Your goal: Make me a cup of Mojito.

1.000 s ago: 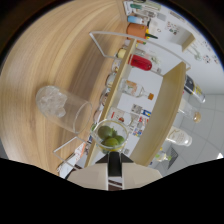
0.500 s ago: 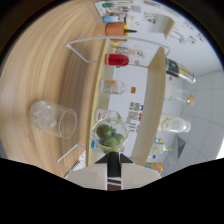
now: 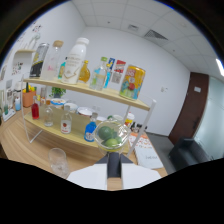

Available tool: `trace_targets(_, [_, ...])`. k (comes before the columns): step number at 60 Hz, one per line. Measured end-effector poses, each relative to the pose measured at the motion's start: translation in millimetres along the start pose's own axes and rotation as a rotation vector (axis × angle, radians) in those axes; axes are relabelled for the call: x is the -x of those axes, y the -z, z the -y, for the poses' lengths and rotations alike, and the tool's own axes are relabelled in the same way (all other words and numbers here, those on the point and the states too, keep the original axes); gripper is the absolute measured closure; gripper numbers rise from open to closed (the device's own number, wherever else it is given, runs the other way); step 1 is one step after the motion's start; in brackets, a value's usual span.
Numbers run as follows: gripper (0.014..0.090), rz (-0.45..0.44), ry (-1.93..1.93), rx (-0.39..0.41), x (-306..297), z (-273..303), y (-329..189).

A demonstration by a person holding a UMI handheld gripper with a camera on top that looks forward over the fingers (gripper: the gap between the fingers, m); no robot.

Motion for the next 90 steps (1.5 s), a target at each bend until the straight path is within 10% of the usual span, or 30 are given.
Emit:
trace_targets(26, [0.0884, 0.119, -0.260, 0.355, -21, -202, -66])
trace_targets(54, [0.0858, 0.170, -0.259, 0.394, -13, -235, -77])
trace_targets(66, [0.0267, 0.099, -0.246, 0.350, -31, -214, -60])
trace_targets(90, [0.0191, 0.177, -0.285, 0.019, 58, -50, 28])
